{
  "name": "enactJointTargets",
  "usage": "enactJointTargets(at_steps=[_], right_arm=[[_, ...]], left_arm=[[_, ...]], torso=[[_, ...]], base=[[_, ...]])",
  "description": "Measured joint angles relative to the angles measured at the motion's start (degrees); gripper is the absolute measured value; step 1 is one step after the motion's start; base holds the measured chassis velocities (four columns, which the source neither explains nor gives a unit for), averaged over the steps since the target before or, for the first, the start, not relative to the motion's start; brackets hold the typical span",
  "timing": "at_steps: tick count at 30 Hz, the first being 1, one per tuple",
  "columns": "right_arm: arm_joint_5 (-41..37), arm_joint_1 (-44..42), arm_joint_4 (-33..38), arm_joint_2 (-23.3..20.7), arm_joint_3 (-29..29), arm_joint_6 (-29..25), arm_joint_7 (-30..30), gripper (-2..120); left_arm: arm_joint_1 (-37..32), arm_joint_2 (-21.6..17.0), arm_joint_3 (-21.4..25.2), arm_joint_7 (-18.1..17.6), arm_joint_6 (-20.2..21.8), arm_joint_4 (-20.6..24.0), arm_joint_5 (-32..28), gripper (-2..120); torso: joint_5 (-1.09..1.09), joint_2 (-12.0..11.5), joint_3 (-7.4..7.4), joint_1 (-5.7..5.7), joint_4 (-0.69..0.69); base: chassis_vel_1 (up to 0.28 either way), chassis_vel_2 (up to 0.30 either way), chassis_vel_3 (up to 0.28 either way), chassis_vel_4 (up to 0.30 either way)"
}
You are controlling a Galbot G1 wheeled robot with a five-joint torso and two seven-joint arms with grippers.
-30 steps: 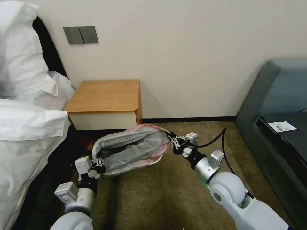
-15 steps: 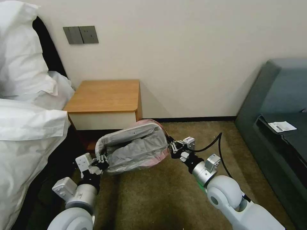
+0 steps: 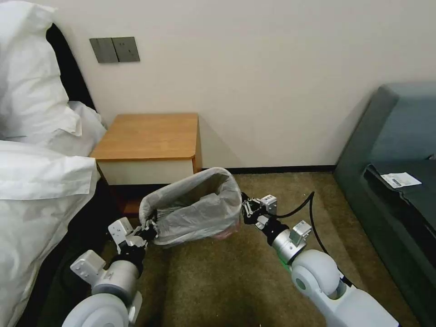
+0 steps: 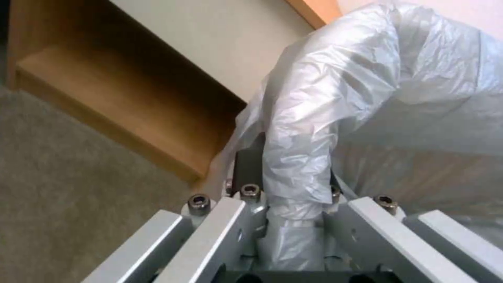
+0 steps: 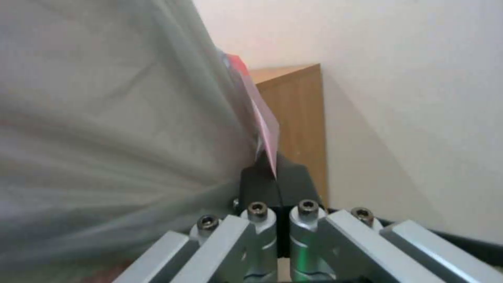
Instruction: Pick up the garbage bag from the table and place it over the trash can.
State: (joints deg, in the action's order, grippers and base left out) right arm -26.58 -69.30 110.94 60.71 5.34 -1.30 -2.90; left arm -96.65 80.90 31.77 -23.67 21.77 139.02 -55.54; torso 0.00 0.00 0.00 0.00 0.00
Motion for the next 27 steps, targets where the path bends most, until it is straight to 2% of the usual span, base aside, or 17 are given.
enactJointTargets(at_steps=[7, 12, 20, 27], right_arm=[[10.01, 0.48, -4.14, 1.72, -0.20, -6.28, 0.68, 0], [12.25, 1.01, -5.43, 2.39, -0.38, -8.00, 1.73, 0], [23.24, 1.91, -9.67, 4.22, -0.46, -11.94, 5.18, 0], [26.76, 1.93, -12.13, 5.39, -0.43, -13.23, 5.85, 0]], left_arm=[[0.39, 0.30, 0.45, -1.33, 0.98, 0.40, -4.37, 4], [0.37, 0.38, 0.39, -1.38, 1.10, 0.62, -4.88, 4], [-0.15, -0.77, 0.61, -1.52, 1.40, 1.09, -5.68, 4], [-0.17, 0.09, 0.18, -1.75, 1.44, 1.30, -5.64, 4]], torso=[[0.00, 0.00, 0.00, 0.00, 0.00], [0.00, 0.00, 0.00, 0.00, 0.01], [0.00, 0.00, 0.00, 0.00, 0.00], [0.00, 0.00, 0.00, 0.00, 0.00]], base=[[0.000, 0.000, 0.000, 0.000], [0.000, 0.000, 0.000, 0.000], [0.000, 0.000, 0.000, 0.000], [0.000, 0.000, 0.000, 0.000]])
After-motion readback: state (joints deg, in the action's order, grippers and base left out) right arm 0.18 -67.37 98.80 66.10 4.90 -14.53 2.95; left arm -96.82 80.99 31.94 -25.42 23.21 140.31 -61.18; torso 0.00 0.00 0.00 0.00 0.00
